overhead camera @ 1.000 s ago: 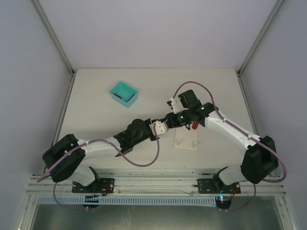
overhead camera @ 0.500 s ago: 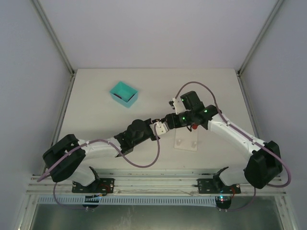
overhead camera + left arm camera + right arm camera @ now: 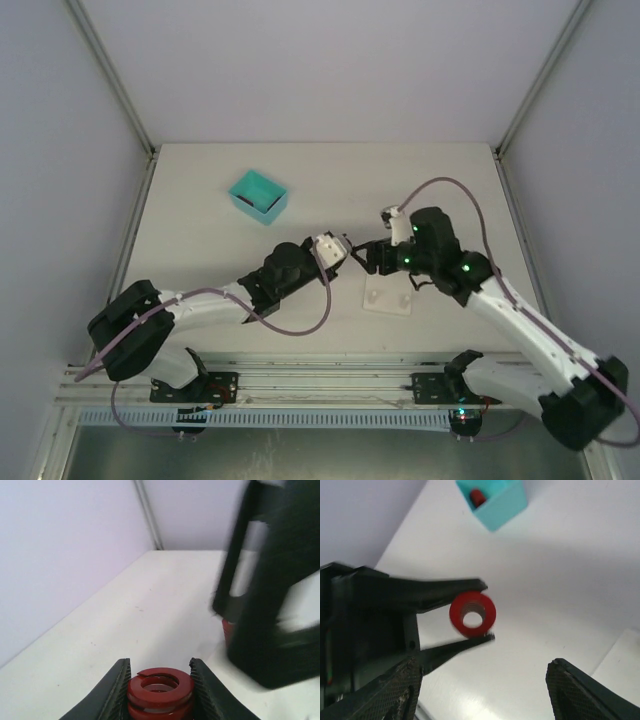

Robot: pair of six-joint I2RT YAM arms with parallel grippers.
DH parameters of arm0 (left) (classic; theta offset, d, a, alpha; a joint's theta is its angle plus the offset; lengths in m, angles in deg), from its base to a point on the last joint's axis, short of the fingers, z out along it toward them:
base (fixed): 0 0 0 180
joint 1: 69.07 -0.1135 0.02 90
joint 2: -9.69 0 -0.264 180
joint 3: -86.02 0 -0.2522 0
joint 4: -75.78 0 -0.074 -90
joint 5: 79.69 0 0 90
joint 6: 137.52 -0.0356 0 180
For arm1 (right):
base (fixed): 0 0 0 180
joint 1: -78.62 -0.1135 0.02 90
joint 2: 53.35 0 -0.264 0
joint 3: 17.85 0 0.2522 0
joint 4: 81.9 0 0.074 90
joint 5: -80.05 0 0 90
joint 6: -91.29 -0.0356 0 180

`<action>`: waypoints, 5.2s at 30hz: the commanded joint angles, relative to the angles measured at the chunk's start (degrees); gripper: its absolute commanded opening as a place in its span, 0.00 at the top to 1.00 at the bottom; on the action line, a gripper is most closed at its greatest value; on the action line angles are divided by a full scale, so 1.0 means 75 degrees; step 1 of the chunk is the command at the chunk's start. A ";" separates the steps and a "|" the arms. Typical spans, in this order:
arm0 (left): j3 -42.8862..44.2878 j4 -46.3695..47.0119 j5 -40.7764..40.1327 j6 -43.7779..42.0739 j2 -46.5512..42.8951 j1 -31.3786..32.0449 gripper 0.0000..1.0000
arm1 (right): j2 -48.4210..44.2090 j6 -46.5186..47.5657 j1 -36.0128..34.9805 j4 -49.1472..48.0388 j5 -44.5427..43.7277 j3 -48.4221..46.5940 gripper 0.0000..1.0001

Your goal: Install the large spring

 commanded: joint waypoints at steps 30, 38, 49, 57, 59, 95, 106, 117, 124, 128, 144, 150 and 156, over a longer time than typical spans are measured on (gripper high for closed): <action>0.0446 0.0432 0.1063 0.5850 -0.1175 -0.0558 1.00 | 0.0062 0.2133 -0.1516 -0.7154 -0.1735 0.2321 0.37; 0.0655 -0.0736 0.1095 0.6075 -0.1242 -0.0559 1.00 | -0.0131 0.2740 -0.1524 -0.7433 -0.1615 0.2645 0.69; 0.1633 -0.3973 0.1298 0.5489 -0.1336 -0.0604 1.00 | -0.0247 0.4850 -0.1518 -0.6726 -0.1678 0.2720 1.00; 0.1988 -0.4762 0.1625 0.5247 -0.1370 -0.0717 0.64 | -0.0181 0.4742 -0.1514 -0.7327 -0.1611 0.3004 1.00; 0.2093 -0.4830 0.1677 0.5199 -0.1294 -0.0717 0.61 | -0.0136 0.4729 -0.1517 -0.7331 -0.1585 0.3026 1.00; 0.1086 0.0744 0.0994 0.2445 0.1635 -0.0741 1.00 | -0.1864 -0.1035 0.1900 0.0811 -0.4674 0.1366 0.01; 0.2249 0.0668 0.1374 0.2280 0.3021 -0.0337 1.00 | -0.2181 -0.0944 0.2378 0.0442 -0.4605 0.1373 0.01; 0.3741 -0.0379 0.1258 0.1639 0.4121 -0.0299 1.00 | -0.2410 -0.0713 0.2395 0.0379 -0.4656 0.1478 0.01; 0.3966 -0.0797 0.1363 0.1687 0.4368 -0.0295 1.00 | -0.2436 -0.0649 0.2420 0.0289 -0.4673 0.1524 0.01; 0.3939 -0.0962 0.1357 0.1778 0.4490 -0.0295 1.00 | -0.2302 -0.0658 0.2421 0.0234 -0.4616 0.1550 0.01; 0.3756 -0.1418 0.1360 0.1856 0.4115 -0.0167 1.00 | -0.1916 -0.0810 0.2426 -0.0130 -0.4471 0.1861 0.01; 0.3829 -0.1475 0.1127 0.1853 0.4290 -0.0152 1.00 | -0.1903 -0.0802 0.2425 -0.0140 -0.4448 0.1887 0.01; 0.3894 -0.1576 0.0829 0.1959 0.4400 -0.0147 1.00 | -0.1977 -0.0727 0.2425 -0.0140 -0.4470 0.1858 0.01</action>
